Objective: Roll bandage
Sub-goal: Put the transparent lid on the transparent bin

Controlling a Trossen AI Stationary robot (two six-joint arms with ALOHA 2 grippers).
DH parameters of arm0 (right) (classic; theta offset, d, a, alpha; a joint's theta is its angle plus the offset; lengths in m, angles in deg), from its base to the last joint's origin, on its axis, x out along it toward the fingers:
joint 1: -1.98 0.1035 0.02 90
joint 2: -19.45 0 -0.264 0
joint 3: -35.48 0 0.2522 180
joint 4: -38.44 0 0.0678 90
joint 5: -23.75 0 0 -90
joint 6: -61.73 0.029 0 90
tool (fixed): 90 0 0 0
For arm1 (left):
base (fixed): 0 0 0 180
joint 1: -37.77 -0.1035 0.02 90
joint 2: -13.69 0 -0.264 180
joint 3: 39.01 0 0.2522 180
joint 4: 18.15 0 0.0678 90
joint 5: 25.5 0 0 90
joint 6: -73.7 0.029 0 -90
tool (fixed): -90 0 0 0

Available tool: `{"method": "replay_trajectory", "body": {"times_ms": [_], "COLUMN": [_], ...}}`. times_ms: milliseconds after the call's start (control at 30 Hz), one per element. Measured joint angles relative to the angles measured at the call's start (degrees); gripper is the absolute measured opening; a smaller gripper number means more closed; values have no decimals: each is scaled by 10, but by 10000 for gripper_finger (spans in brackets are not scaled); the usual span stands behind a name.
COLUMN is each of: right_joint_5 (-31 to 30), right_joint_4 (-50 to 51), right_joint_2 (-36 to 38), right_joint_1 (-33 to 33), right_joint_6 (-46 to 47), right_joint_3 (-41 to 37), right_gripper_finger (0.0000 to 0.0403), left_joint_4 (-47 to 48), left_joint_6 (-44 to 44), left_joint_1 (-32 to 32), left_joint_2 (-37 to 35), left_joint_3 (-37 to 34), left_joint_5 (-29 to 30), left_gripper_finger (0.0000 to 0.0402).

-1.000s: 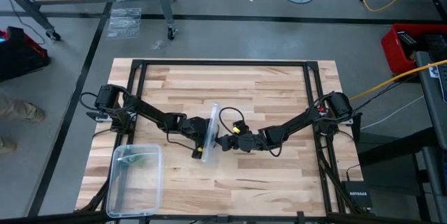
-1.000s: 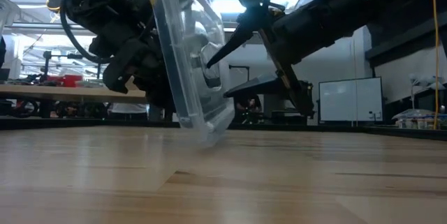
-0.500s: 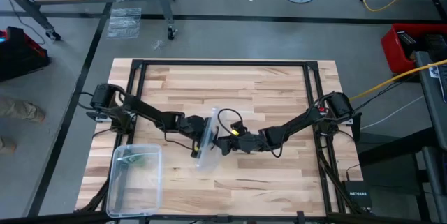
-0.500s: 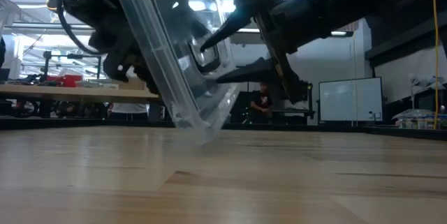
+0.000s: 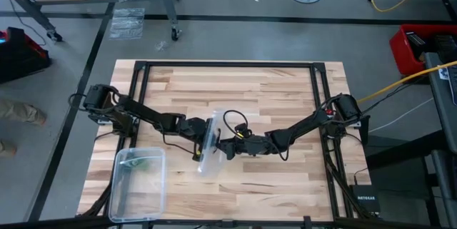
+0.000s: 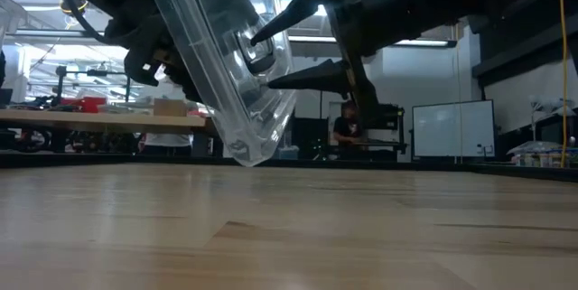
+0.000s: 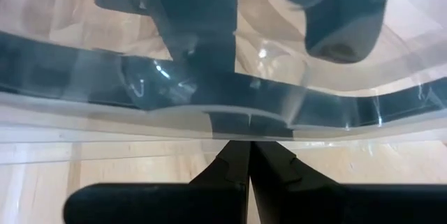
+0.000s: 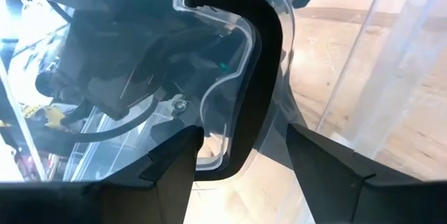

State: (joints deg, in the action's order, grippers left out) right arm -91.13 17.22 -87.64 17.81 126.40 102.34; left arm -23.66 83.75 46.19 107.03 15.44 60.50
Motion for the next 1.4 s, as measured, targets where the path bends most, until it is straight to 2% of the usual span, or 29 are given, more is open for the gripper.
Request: {"method": "replay_trajectory", "body": {"times_ms": [267, 467, 633, 1100, 1400], "right_joint_5": [0, -13, -54, -19, 25], "right_joint_4": [12, 41, 57, 74, 63], "right_joint_2": [0, 2, -1, -2, -2], "right_joint_1": [0, 0, -5, -4, -2], "right_joint_6": [3, 43, 56, 86, 129], "right_joint_3": [0, 2, 0, 0, -1], "right_gripper_finger": [229, 229, 229, 229, 229], "left_joint_4": [-1, 8, 3, 4, 1], "left_joint_6": [-2, -36, -51, -48, 28], "left_joint_1": [10, 10, 12, 12, 12], "left_joint_2": [0, 0, -1, -1, 13], "left_joint_3": [0, 0, 3, 5, 4], "left_joint_5": [3, -15, -38, -42, -40], "left_gripper_finger": [0, 0, 0, 0, 0]}}
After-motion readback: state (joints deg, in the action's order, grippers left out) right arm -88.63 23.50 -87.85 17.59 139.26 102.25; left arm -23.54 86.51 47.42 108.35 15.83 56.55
